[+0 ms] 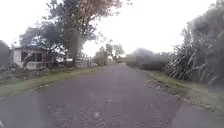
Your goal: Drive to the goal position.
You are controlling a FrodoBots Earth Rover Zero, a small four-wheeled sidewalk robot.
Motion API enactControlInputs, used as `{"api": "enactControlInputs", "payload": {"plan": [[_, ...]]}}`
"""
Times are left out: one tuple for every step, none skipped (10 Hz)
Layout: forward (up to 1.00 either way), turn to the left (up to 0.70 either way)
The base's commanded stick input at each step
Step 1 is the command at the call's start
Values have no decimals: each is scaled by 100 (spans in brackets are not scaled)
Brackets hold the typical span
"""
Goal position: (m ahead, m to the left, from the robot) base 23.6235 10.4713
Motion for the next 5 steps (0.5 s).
{"api": "enactControlInputs", "payload": {"plan": [[70,-6],[70,0],[70,0],[70,0],[70,-1]]}}
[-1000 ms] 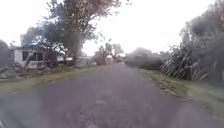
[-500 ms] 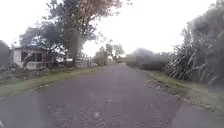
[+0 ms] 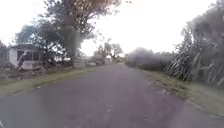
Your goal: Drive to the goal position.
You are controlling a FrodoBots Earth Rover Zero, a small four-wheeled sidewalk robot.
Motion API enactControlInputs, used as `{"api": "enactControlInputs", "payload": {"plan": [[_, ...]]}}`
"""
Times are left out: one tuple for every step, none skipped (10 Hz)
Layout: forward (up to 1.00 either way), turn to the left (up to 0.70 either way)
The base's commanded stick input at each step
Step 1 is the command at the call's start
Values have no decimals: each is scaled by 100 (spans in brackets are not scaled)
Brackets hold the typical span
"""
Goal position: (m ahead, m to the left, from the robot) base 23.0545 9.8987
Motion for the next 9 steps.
{"api": "enactControlInputs", "payload": {"plan": [[70,-7],[70,-12],[70,-14],[70,-14],[70,-14],[70,-14],[70,-14],[70,-14],[70,-14]]}}
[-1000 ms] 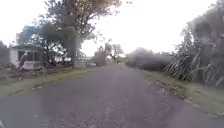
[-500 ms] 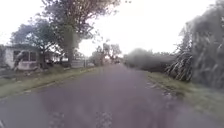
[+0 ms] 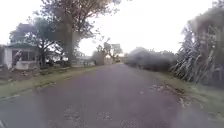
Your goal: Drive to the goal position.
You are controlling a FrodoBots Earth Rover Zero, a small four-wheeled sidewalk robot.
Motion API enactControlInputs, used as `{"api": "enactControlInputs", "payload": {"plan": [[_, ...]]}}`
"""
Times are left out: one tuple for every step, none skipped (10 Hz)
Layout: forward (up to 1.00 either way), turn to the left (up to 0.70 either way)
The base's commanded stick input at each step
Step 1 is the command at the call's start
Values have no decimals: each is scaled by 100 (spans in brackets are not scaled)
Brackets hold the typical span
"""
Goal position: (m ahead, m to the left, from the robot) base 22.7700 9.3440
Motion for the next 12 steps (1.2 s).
{"api": "enactControlInputs", "payload": {"plan": [[70,-14],[70,-9],[70,-3],[70,0],[70,0],[70,0],[70,0],[70,0],[70,0],[70,0],[70,0],[70,0]]}}
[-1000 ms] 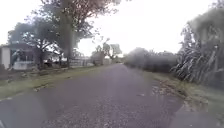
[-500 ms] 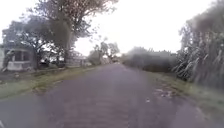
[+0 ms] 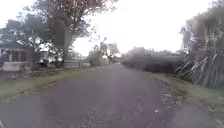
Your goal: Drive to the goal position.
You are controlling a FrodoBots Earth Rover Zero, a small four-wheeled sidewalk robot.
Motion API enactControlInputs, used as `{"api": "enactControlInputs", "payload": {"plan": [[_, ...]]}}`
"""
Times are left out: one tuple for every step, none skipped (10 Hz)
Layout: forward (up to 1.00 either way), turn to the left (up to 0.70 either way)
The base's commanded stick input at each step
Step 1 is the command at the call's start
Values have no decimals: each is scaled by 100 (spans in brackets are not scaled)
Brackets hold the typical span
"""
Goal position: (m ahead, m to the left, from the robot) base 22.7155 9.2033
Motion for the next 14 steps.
{"api": "enactControlInputs", "payload": {"plan": [[70,0],[70,0],[70,0],[70,0],[70,-12],[70,-13],[70,-14],[70,-14],[70,-14],[70,-14],[70,-14],[70,-14],[70,-14],[70,-14]]}}
